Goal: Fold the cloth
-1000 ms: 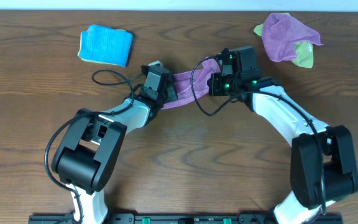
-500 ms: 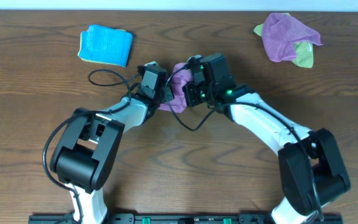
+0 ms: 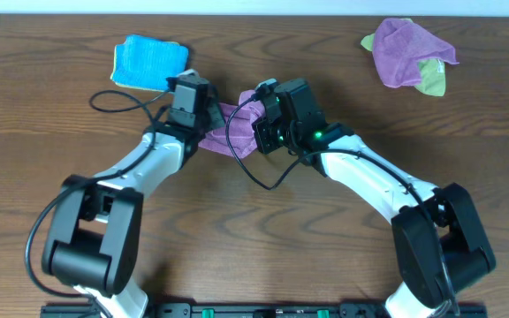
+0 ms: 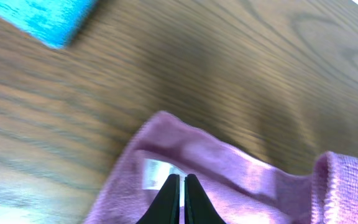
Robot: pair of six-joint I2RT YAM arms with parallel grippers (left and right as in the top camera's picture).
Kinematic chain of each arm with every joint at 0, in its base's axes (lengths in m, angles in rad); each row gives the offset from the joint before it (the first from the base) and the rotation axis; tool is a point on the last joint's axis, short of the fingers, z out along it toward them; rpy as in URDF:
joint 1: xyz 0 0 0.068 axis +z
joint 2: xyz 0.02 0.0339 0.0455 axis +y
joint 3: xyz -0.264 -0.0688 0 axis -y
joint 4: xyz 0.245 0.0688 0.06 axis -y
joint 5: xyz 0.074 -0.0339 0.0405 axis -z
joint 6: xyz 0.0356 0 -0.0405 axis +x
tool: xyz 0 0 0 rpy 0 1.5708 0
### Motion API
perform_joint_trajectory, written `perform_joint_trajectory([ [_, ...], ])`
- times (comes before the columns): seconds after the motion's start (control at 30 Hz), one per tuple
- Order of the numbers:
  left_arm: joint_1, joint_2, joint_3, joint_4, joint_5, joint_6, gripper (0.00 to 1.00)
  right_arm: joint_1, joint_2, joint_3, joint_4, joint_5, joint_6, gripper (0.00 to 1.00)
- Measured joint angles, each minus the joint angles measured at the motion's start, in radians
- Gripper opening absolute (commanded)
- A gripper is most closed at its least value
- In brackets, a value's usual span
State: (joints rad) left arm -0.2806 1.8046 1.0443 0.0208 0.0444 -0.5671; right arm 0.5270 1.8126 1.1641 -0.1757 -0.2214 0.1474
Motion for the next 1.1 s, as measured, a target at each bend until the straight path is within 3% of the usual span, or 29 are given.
perform_joint_trajectory([
  [0.83,0.108,-0.129,0.0,-0.13,-0.056,0.05,0.06,0.086,0.0,0.071,-0.022,0.122,-0.116,0.01],
  [1.1,0.117,-0.157,0.0,-0.163,-0.064,0.052,0.06,0.126,0.075,0.203,-0.1,0.133,-0.118,0.01],
])
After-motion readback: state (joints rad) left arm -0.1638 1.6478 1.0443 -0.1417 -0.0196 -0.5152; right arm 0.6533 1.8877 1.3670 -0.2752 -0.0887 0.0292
